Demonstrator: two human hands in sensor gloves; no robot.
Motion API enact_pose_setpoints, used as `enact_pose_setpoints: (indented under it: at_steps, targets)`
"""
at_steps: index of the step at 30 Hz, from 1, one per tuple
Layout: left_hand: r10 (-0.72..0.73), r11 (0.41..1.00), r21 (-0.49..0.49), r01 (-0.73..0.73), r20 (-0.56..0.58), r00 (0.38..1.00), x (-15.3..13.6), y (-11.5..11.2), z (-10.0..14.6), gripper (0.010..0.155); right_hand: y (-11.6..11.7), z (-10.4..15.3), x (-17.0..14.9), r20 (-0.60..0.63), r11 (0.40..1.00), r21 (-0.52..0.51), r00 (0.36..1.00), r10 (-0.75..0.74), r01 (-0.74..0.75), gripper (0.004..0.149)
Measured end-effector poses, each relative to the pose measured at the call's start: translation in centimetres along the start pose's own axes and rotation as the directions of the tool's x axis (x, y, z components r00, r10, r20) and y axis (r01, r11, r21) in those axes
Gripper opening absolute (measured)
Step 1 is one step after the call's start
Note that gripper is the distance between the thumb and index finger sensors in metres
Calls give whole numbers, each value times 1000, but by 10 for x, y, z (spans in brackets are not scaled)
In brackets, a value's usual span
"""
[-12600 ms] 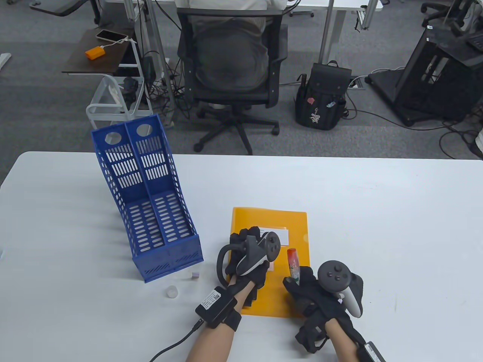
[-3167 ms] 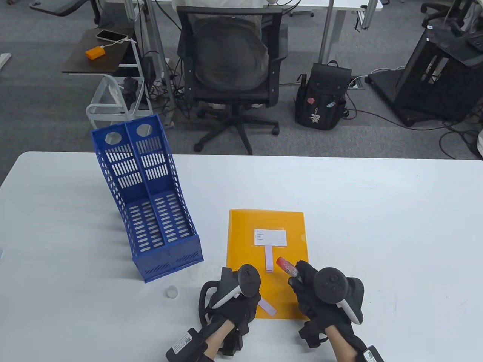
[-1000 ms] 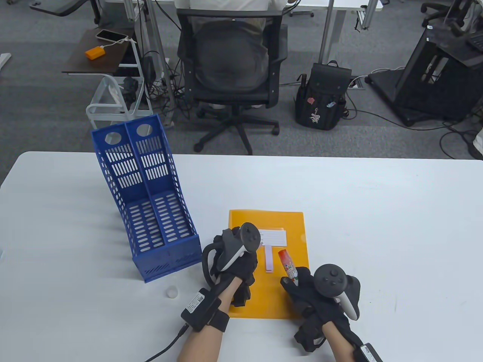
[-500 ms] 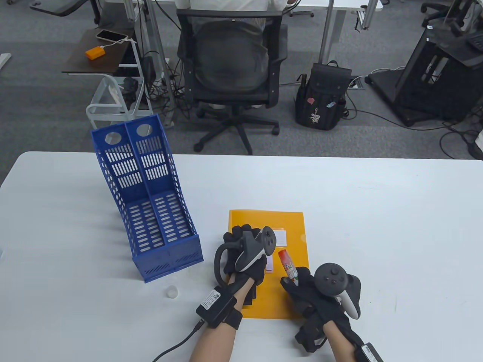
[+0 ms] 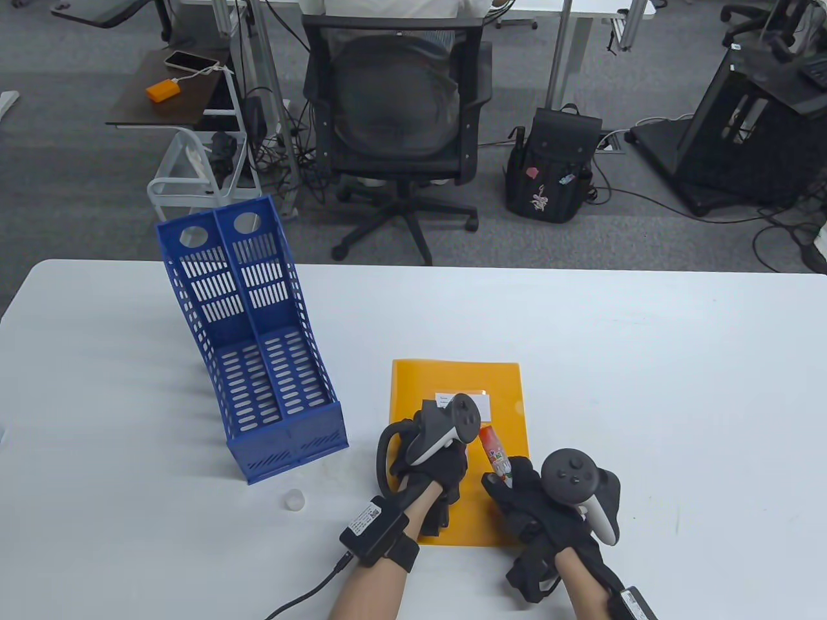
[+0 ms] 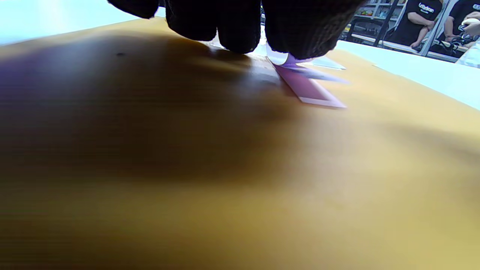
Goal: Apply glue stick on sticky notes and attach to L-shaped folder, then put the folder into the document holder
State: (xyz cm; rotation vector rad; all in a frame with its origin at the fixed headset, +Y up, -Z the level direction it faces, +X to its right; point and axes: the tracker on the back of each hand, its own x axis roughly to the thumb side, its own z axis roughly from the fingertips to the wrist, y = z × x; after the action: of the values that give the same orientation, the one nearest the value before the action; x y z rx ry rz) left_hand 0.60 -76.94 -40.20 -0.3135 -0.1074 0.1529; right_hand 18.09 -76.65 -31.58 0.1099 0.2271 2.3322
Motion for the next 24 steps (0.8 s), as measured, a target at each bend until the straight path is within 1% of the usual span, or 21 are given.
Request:
enact_pose_setpoints:
  at_steps: [16,24]
  targets:
    - [-29,999,-39,29,-12,999,2,-1,6,42,0,0,-1,0,1000,4,1000,-6,6,59]
    - [-15,998,-58,14,-20,1000,2,-2,7,43,-1,0,-1,-3,1000,5,1000,-10,10,59]
